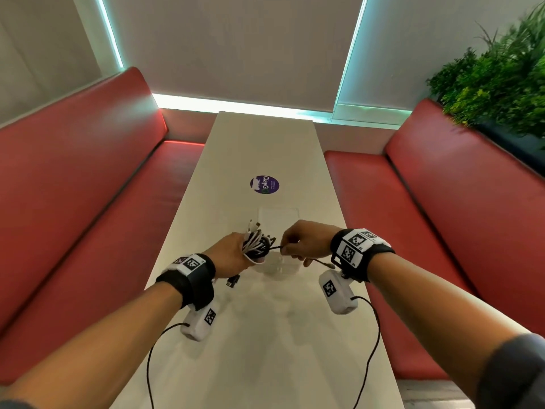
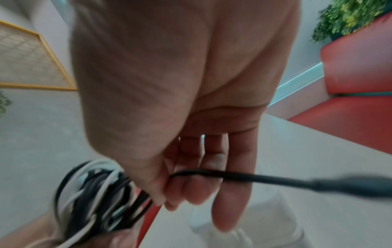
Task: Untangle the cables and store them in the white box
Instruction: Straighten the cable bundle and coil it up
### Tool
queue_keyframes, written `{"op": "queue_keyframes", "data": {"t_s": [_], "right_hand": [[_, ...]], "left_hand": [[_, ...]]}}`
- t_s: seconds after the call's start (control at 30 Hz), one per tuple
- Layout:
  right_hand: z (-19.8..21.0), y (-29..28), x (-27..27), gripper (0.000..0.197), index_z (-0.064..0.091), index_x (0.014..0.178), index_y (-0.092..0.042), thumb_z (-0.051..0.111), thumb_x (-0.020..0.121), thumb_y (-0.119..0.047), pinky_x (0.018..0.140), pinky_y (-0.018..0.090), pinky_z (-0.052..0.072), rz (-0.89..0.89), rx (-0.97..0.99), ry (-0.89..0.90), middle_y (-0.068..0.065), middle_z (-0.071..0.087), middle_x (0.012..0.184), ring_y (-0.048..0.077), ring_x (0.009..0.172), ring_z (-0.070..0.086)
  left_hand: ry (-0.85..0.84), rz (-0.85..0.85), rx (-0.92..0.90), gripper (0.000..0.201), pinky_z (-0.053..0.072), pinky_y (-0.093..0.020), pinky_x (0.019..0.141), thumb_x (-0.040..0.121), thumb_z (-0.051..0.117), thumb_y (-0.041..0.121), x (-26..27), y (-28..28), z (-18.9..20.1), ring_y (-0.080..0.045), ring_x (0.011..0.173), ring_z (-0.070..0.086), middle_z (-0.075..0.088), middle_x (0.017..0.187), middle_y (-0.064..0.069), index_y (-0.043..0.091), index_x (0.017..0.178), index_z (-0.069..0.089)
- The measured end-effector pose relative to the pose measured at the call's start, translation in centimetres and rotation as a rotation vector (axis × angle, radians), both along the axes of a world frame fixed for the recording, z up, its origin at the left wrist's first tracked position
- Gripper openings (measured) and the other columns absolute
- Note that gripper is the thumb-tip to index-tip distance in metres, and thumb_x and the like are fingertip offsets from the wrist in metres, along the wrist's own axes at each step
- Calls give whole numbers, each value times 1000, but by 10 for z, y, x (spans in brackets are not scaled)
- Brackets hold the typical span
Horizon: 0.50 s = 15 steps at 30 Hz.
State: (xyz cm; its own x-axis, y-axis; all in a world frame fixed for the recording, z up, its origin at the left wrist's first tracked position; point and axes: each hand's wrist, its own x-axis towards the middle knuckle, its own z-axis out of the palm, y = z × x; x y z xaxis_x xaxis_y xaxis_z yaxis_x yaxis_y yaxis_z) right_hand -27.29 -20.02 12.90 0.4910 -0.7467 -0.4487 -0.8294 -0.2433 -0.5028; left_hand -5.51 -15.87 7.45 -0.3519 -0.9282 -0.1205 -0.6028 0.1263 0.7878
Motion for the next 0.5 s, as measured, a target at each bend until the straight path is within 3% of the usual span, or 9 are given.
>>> {"op": "queue_keyframes", "data": {"t_s": [0.1, 0.2, 0.3, 0.4, 0.5], "right_hand": [[-3, -1, -9, 17, 73, 107, -9, 63, 97, -19, 72, 34, 64, -87, 68, -119, 4, 67, 92, 19, 80, 70], [-6, -2, -7, 16, 75, 106, -13, 66, 96, -22, 80, 40, 64, -125, 36, -182, 6, 72, 96, 24, 92, 72], [-5, -2, 1, 16, 73, 106, -12, 67, 95, -21, 83, 40, 63, -126, 61, -226, 7, 76, 96, 19, 92, 73], [-5, 1, 12, 21, 63, 112, -5, 69, 94, -13, 86, 41, 62, -150, 160, -289, 17, 76, 100, 26, 94, 76], [-11, 4, 18, 17, 57, 108, -2, 67, 95, -7, 85, 43, 62, -212, 134, -316, 20, 74, 98, 31, 90, 75]], "left_hand": [[-23, 48, 41, 8, 48, -28, 71, 91, 66, 31, 6, -2, -4, -8, 65, 56, 67, 76, 3, 24, 87, 67], [2, 89, 119, 28, 53, -38, 90, 86, 70, 46, 7, -5, -11, -21, 94, 68, 74, 99, -3, 25, 104, 71], [218, 121, 204, 50, 46, -41, 106, 75, 72, 63, 0, -4, -13, -15, 113, 65, 74, 112, 4, 30, 113, 72], [329, 69, 218, 34, 49, -34, 100, 87, 71, 46, -12, 1, -5, -12, 108, 69, 76, 109, 2, 28, 116, 70], [278, -27, 215, 19, 57, -27, 80, 90, 73, 28, -20, 3, 3, -17, 83, 74, 77, 88, -3, 19, 106, 70]]}}
